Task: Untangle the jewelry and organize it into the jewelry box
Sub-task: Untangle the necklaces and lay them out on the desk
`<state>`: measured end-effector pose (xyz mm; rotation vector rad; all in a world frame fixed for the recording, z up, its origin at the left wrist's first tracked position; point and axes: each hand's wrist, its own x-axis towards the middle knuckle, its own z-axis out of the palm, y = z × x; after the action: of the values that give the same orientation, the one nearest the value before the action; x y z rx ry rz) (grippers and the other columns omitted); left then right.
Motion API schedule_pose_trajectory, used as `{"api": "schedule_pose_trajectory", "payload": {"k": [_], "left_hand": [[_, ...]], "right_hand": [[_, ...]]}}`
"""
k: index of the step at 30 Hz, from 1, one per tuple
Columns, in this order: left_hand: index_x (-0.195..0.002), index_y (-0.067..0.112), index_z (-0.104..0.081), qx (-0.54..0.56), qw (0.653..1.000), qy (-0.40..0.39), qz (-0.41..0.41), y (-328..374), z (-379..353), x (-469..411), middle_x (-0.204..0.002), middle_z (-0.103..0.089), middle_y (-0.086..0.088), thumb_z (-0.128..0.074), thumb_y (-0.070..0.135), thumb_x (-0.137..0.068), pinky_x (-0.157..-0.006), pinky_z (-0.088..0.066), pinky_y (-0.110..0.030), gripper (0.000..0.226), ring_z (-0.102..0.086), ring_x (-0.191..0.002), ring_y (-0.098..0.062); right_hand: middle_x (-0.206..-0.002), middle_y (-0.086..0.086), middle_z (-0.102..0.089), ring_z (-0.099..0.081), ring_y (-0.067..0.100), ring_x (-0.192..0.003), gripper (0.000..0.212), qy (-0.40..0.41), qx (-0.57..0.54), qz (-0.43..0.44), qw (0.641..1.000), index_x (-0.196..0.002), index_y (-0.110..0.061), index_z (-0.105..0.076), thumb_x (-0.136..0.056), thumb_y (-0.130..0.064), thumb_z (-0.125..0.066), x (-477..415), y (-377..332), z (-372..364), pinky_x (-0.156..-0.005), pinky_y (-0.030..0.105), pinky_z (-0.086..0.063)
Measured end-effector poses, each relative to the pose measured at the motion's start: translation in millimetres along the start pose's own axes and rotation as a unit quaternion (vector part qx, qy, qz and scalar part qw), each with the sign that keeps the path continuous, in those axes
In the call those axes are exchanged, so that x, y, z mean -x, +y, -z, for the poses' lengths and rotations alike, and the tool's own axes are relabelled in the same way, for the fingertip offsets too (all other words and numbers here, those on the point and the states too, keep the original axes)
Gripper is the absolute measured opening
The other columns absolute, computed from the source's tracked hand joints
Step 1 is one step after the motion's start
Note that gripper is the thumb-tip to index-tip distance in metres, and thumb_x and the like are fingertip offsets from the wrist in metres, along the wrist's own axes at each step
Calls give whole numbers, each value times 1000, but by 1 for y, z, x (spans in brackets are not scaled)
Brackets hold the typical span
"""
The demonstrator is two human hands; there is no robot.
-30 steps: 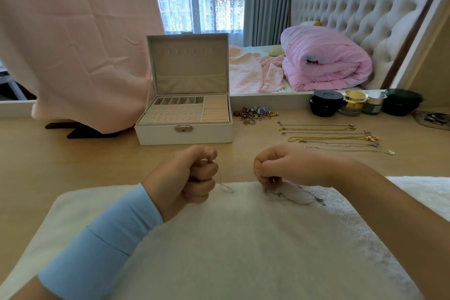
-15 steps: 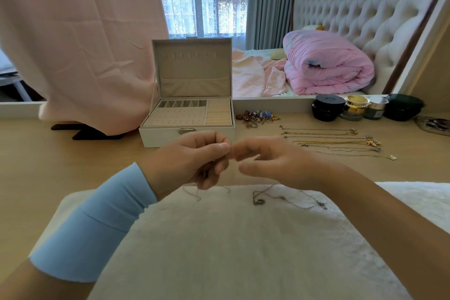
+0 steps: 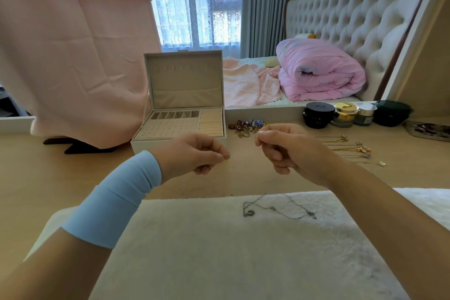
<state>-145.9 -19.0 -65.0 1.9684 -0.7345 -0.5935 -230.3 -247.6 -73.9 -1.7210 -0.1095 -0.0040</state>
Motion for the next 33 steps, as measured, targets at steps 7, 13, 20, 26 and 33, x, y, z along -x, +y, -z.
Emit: {"api": "schedule_pose_trajectory", "payload": {"k": [7,13,20,26,33], "left_hand": [[-91,12,-71,-49,998,20,-22,17,-3,-20,-70,-69,3,-59,7,-94,-67,-55,-21,13,-64,-65,-9],[-89,6,-61,175,977,102,-63,31,-18,-43,-71,-65,-5,-46,4,-100,-64,-55,-27,19,-64,-65,-19],[-85,21,-71,1,993,116,-23,18,-49,-70,-81,-68,4,-61,17,-93,-70,-51,-25,13,-61,-75,-11],[-88,22,-63,-81,980,170,-64,16,-69,-75,-77,-61,3,-57,19,-95,-64,-44,-23,10,-53,-68,-11],[-97,8,-60,323,946,-20,28,36,-85,-69,-88,-71,-15,-34,33,-104,-77,-52,-38,37,-69,-79,-33]], "right_hand": [[-60,-3,-52,-38,7,-46,5,61,65,3,996,-93,-11,-70,-92,-6,-69,-1,13,25,-44,20,-30],[-59,-1,-58,-49,9,-50,18,38,205,-46,977,-80,-12,-72,-93,-23,-70,3,19,44,-49,18,-42],[-72,10,-63,-59,23,-58,28,-115,-213,13,970,-92,-9,-72,-94,-20,-46,5,2,47,-55,34,-51],[-135,24,-62,-59,36,-127,48,-114,-207,76,969,-139,2,-53,-96,-1,-32,-1,4,42,-110,47,-46],[-142,0,-61,-52,8,-135,50,2,-139,70,988,-140,-12,-55,-95,3,-38,-1,3,36,-119,33,-33]]}}
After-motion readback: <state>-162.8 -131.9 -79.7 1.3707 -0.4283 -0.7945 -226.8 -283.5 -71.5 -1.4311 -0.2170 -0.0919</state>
